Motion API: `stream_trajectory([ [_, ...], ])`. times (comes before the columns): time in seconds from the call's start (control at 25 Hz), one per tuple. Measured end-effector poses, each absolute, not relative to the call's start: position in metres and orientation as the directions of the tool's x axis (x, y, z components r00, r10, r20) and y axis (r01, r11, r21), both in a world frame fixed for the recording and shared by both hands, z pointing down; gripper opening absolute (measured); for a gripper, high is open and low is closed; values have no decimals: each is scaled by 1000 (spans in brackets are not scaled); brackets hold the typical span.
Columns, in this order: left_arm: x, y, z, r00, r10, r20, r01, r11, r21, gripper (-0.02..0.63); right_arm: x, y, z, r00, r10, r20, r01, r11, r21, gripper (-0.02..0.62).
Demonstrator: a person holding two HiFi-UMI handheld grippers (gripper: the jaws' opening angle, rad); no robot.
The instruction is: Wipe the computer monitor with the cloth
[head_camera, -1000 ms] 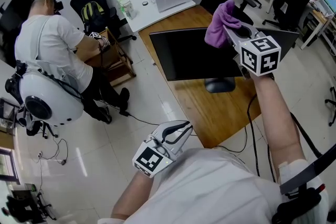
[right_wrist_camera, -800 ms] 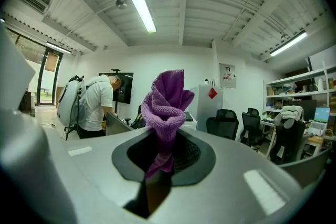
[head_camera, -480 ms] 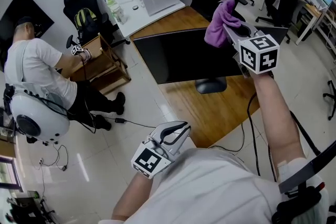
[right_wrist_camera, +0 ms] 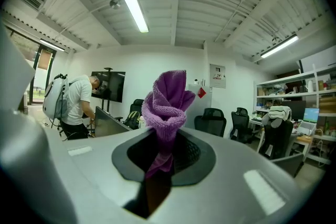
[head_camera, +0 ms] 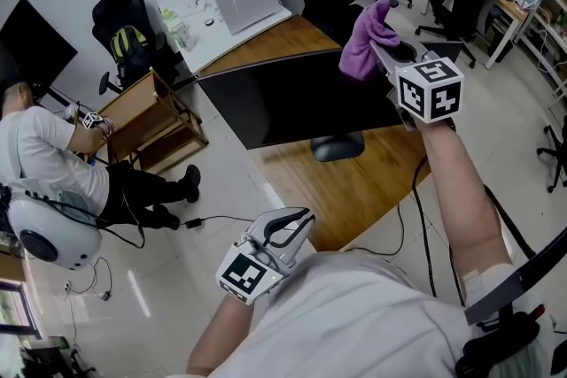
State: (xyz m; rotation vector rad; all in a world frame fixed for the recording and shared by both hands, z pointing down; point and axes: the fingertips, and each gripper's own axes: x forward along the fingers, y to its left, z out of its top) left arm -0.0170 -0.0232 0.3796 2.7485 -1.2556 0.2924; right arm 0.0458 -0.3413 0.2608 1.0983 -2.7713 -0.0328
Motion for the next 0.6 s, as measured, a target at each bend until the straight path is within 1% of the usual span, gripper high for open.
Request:
stream_trajectory([
  [0.12, -11, -25, 380, 644, -735, 213, -753, -657, 11, 64, 58, -345, 259, -709, -692, 139, -688, 721, 80, 51],
  [0.32, -3, -25, 380, 650, -719, 244, -745, -667, 18, 64, 76, -351, 261, -691, -710, 136, -707, 703, 76, 51],
  [0.6, 10, -28, 379, 659, -712, 242, -736, -677, 9, 64, 106, -361, 261, -665, -735, 133, -734, 676, 67, 51],
])
